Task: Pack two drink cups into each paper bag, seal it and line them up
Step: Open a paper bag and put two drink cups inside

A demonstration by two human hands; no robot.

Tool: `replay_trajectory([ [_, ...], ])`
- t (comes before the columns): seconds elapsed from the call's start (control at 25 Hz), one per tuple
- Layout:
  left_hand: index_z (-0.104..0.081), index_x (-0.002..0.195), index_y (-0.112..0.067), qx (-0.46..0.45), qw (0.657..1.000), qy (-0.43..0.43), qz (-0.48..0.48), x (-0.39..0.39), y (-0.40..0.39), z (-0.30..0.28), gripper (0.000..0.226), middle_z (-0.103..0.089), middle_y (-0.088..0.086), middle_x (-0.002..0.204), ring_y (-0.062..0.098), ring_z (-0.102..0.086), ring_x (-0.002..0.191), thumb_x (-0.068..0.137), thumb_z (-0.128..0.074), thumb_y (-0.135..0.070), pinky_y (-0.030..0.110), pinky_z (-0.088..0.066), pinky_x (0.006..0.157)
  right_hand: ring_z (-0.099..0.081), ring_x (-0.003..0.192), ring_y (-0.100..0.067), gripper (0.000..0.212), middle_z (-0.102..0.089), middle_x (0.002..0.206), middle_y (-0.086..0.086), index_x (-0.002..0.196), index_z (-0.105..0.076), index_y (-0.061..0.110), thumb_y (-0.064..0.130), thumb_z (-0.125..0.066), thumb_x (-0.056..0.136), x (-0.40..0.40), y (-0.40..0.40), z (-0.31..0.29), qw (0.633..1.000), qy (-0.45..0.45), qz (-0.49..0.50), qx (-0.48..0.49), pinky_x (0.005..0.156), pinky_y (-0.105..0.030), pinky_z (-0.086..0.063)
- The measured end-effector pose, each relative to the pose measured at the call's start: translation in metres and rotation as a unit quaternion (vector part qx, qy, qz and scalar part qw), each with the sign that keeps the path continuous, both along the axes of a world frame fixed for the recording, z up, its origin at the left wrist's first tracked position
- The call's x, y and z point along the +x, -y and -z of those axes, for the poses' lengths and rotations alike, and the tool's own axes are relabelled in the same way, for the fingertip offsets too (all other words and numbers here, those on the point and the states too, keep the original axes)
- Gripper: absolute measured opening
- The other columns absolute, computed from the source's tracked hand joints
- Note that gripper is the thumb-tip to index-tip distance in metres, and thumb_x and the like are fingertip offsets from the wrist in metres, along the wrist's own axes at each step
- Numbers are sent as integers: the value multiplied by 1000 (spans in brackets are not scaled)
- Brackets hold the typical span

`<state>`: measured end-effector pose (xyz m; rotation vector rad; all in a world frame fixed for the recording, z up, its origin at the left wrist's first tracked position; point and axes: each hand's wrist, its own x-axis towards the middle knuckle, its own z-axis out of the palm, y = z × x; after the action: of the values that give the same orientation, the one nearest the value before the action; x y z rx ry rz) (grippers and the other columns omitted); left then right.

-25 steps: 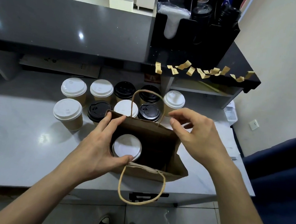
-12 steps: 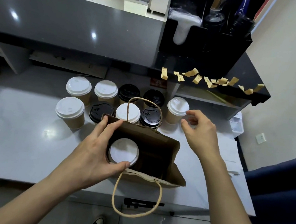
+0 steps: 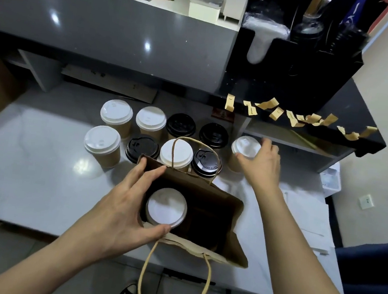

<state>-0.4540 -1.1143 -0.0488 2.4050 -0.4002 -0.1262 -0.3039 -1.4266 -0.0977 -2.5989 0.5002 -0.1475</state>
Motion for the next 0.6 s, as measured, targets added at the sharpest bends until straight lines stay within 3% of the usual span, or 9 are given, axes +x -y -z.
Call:
replay_trajectory([
  [0.12, -16, 154, -51, 0, 1000, -5, -5, 0, 2, -2, 106, 2, -12, 168, -12, -4, 142, 69, -78, -62, 33, -45, 110, -41, 135, -41, 106, -37, 150, -18, 154, -25, 9, 55, -81, 76, 14, 0, 10, 999, -37, 13, 0, 109, -52, -39],
  [0.24, -15, 153, -52, 4, 1000, -5, -3, -1, 2, -3, 105, 3, -13, 168, -14, -4, 141, 68, -74, -65, 30, -43, 110, -37, 140, -41, 114, -33, 155, -20, 158, -18, 8, 56, -81, 76, 23, -1, 18, 999, -45, 16, 5, 111, -51, -36],
  [0.4, -11, 151, -58, 12, 1000, -9, -5, -2, 1, -3, 105, 6, -20, 167, -13, -10, 141, 67, -73, -68, 25, -42, 108, -37, 140, -42, 106, -35, 156, -20, 157, -21, 7, 53, -79, 80, 29, -3, 24, 999, -44, 21, 10, 112, -50, -35],
  [0.6, -10, 151, -58, 12, 1000, -11, -7, -4, 0, -1, 105, 7, -21, 166, -1, -18, 149, 66, -70, -71, 26, -44, 107, -42, 135, -46, 97, -40, 151, -21, 154, -26, 8, 47, -78, 83, 28, -1, 25, 998, -47, 28, 4, 110, -52, -36],
])
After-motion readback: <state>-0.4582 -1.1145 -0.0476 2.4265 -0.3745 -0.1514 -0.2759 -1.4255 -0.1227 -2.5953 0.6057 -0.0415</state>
